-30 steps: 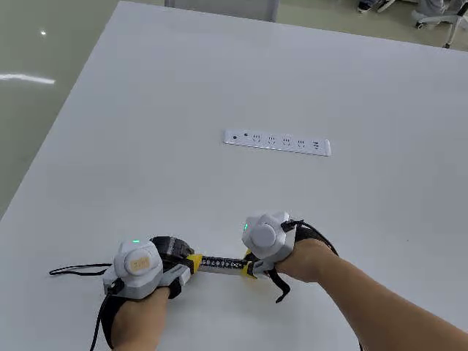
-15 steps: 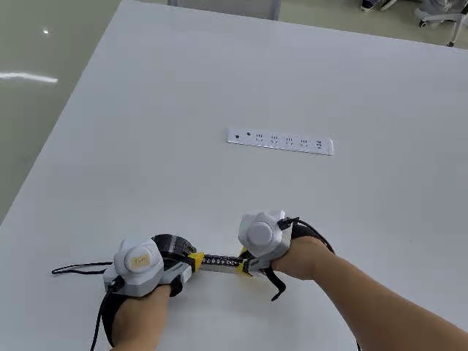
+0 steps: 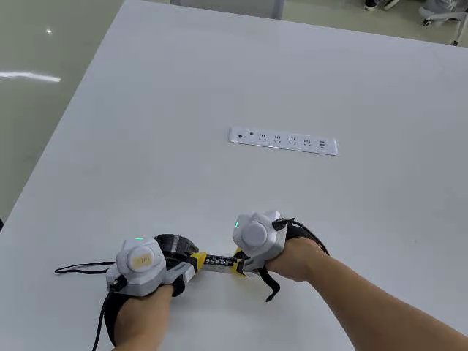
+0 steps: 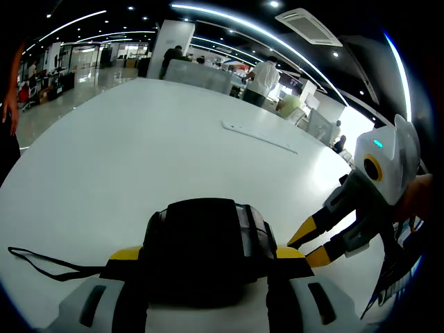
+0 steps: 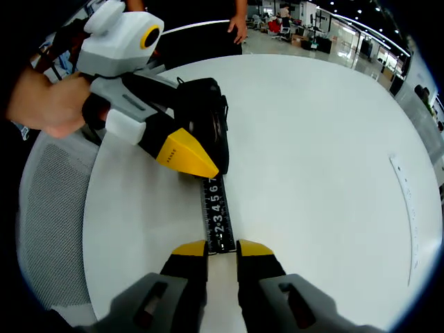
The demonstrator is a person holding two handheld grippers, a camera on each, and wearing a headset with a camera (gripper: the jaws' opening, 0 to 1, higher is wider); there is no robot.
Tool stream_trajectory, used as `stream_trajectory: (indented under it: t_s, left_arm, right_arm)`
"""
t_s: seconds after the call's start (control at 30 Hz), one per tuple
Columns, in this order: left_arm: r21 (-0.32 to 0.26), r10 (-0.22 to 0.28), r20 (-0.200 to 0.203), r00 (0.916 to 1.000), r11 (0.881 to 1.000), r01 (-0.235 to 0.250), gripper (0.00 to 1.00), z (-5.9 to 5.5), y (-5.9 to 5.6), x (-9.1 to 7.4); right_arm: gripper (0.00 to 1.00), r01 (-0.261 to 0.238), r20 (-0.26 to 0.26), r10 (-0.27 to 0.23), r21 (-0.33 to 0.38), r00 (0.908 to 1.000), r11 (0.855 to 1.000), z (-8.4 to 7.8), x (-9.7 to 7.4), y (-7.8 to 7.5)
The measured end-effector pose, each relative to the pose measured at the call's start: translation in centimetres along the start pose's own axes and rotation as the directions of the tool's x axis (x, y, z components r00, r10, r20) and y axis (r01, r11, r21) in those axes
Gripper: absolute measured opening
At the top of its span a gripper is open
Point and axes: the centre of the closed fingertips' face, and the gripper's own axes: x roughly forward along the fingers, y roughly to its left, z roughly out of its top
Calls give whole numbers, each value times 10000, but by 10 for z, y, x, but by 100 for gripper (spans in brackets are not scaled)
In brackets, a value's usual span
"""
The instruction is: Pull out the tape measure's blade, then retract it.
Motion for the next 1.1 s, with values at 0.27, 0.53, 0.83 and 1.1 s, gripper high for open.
stream_trajectory:
  t_s: [0.27, 0.53, 0.83, 1.1]
  left_arm:
    - [47, -31, -4, 10000, 10000, 31, 66, 0, 0, 0]
    - [43, -35, -9, 10000, 10000, 35, 66, 0, 0, 0]
    - [67, -20, -8, 10000, 10000, 20, 66, -1, -1, -1]
    - [106, -44, -47, 10000, 9999, 45, 66, -1, -1, 0]
  right_arm:
    - [15, -48, 203, 50, -110, 9998, 9999, 13, 8, 5]
    - [15, -73, 297, 80, -220, 9995, 9997, 21, 13, 6]
    - [15, -89, 399, 98, -222, 9992, 9997, 26, 17, 7]
    - [15, -166, 545, 179, -234, 9984, 9996, 36, 23, 9]
